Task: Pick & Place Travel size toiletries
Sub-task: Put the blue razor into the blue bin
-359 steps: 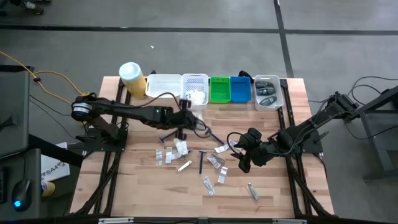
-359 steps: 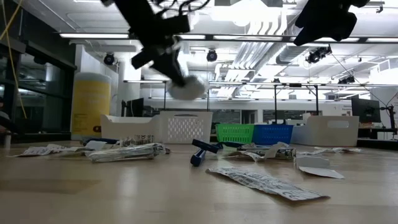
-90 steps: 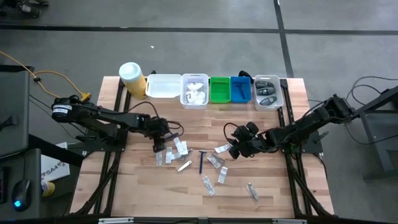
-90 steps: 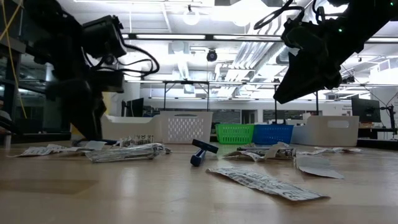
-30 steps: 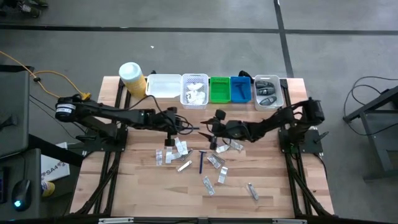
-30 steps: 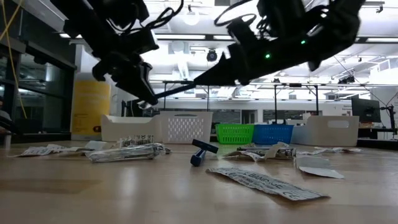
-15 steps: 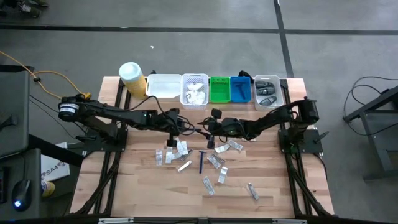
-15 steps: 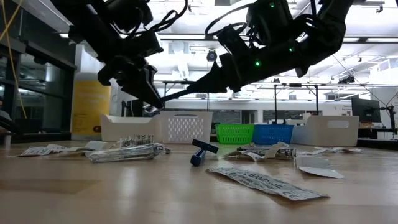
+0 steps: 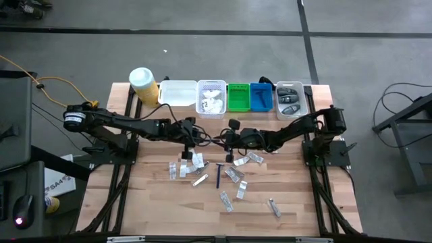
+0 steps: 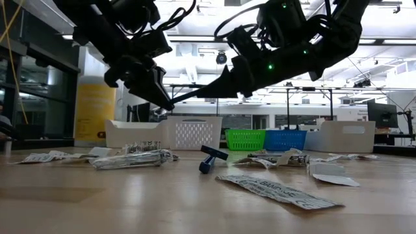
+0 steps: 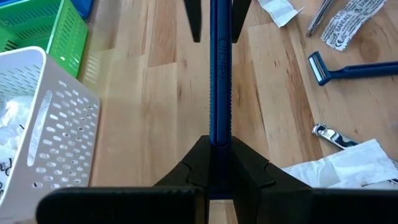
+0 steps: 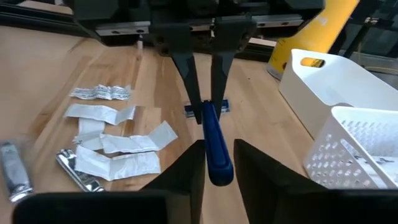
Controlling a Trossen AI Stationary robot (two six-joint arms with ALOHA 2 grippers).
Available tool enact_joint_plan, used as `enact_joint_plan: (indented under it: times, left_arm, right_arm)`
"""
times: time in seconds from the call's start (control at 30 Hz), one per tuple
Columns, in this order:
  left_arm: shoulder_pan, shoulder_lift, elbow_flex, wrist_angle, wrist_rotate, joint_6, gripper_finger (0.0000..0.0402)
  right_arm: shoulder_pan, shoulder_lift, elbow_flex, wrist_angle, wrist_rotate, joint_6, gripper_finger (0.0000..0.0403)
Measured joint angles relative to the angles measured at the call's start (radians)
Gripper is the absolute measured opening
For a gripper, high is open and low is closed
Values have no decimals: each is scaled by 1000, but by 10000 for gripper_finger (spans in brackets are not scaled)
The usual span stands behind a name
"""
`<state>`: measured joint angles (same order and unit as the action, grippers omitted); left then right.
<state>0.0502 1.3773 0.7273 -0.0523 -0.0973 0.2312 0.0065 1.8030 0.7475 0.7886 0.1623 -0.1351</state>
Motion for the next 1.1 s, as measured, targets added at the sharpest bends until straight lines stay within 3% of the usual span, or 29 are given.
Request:
enact_joint_plan:
  times: [0.77,1.1]
  left_arm:
    - [0,0,0,-7,5,-6,31]
    - [0,0,0,-10,1,-4,131]
  right_arm:
    - [-1,0,0,17,-67,60,26]
    - [0,0,0,-6,-45,113,26]
